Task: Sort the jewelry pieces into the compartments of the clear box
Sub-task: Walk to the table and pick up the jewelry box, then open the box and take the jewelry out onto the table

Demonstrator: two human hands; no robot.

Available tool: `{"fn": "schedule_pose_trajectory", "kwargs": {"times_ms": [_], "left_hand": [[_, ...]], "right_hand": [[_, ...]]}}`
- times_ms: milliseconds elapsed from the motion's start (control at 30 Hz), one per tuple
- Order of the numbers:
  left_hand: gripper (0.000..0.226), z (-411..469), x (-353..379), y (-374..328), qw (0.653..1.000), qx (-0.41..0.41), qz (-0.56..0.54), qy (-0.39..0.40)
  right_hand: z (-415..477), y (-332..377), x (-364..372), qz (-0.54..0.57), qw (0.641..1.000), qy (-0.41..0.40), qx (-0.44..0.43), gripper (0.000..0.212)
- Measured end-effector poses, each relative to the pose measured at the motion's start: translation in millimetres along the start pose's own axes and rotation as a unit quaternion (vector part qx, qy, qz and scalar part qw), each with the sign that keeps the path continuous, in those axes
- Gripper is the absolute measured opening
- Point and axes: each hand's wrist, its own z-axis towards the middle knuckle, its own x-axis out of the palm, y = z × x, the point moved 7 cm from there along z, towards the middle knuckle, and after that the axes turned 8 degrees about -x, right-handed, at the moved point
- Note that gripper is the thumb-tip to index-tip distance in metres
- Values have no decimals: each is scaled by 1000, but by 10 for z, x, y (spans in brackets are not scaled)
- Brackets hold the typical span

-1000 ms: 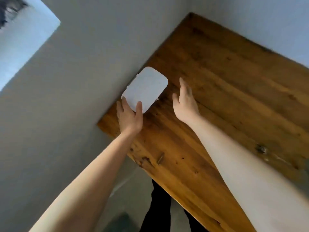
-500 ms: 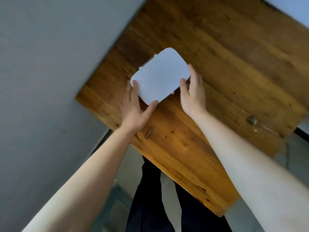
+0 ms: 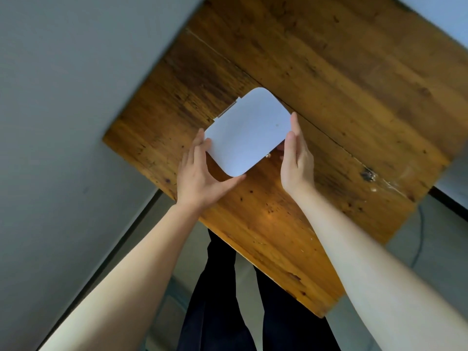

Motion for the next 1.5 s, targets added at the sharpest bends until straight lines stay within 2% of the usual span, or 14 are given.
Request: {"fn": "schedule_pose_trajectory", "kwargs": {"times_ms": [167,300,367,500,633,833,900,967,1067,1133,1167,1233,1400,1500], "left_hand": [[95,51,-117,70,997,9,-72,15],[43,168,-366,110,958,-45,-275,-63],[28,278,-411,137,935,-102,-331,-78],[22,449,-386,264,907,-174,-376,-78],[13,613,-365,518,874,-290,-387,-45],[19,699,-310,572,874,-306,-374,53],[21,664,-345,608,888,-309,-339,29],[13,568,-469,588,924,-270,-265,-58],[10,404,-593,308,978,-81,-148,-124],[6,382,-512,62,994,62,-42,-78],[10,390,-443,-48,992,119,25,-42],[21,433,-307,-203,970,172,171,17],[32,564,-131,-394,904,138,397,81],[31,561,-129,-452,892,126,425,84]], "right_hand": [[-63,45,18,2,1000,-6,0,63],[-72,17,22,-54,998,10,-4,69],[-52,29,35,-74,997,13,-2,69],[-38,84,70,-88,996,12,1,72],[-57,99,112,-111,993,39,-11,77],[-41,81,79,-110,994,24,3,78],[-14,81,62,-107,994,32,9,81],[-7,118,26,-146,989,33,4,88],[29,365,-57,-228,970,5,-79,82],[121,617,-2,-256,954,52,-149,59],[170,729,71,-273,941,101,-171,48],[243,887,255,-330,903,194,-196,37],[354,945,638,-497,802,285,-169,30],[328,919,747,-529,781,294,-154,20]]}}
